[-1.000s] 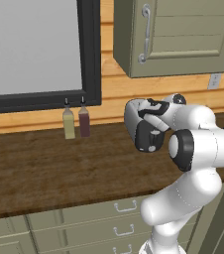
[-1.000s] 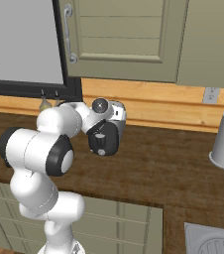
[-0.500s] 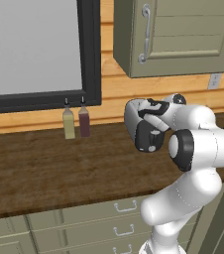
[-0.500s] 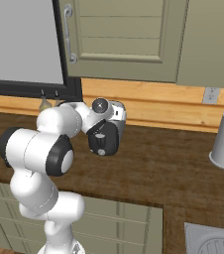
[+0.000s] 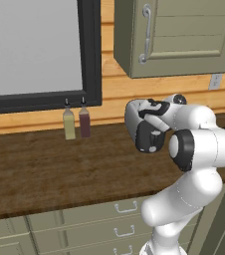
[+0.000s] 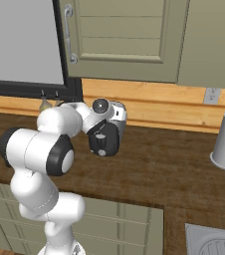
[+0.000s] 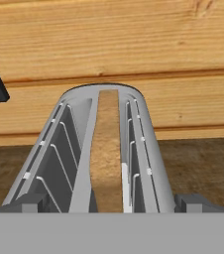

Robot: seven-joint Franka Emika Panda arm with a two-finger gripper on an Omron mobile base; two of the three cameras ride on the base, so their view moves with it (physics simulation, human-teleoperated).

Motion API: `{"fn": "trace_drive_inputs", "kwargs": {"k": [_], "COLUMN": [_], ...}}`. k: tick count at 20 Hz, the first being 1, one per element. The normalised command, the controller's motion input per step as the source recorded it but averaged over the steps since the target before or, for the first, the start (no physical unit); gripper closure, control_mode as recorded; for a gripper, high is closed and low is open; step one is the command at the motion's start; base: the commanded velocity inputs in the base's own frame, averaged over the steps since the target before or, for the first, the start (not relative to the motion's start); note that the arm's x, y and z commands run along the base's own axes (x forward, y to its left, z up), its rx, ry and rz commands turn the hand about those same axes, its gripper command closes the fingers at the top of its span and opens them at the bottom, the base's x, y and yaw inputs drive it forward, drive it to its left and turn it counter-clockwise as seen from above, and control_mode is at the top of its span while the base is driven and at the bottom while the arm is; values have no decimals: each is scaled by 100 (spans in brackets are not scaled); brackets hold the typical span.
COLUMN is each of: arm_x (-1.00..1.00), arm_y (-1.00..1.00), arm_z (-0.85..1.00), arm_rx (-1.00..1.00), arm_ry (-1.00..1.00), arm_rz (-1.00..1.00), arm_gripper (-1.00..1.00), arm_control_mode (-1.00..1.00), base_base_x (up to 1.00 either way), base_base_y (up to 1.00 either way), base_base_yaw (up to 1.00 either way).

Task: Start the toaster. Once the lever pops up, take the bread to the plate on the dining counter.

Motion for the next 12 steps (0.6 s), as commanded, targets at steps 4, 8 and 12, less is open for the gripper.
{"fn": "trace_drive_inputs", "kwargs": {"k": [4, 8, 12], "arm_x": [14, 20, 16], "arm_y": [0, 0, 0], "arm_z": [0, 0, 0], "arm_rx": [0, 0, 0], "arm_ry": [0, 0, 0], "arm_rz": [0, 0, 0], "arm_gripper": [-100, -100, -100], "arm_control_mode": [-100, -100, -100], "base_base_x": [0, 0, 0], "base_base_y": [0, 0, 0], "base_base_yaw": [0, 0, 0]}}
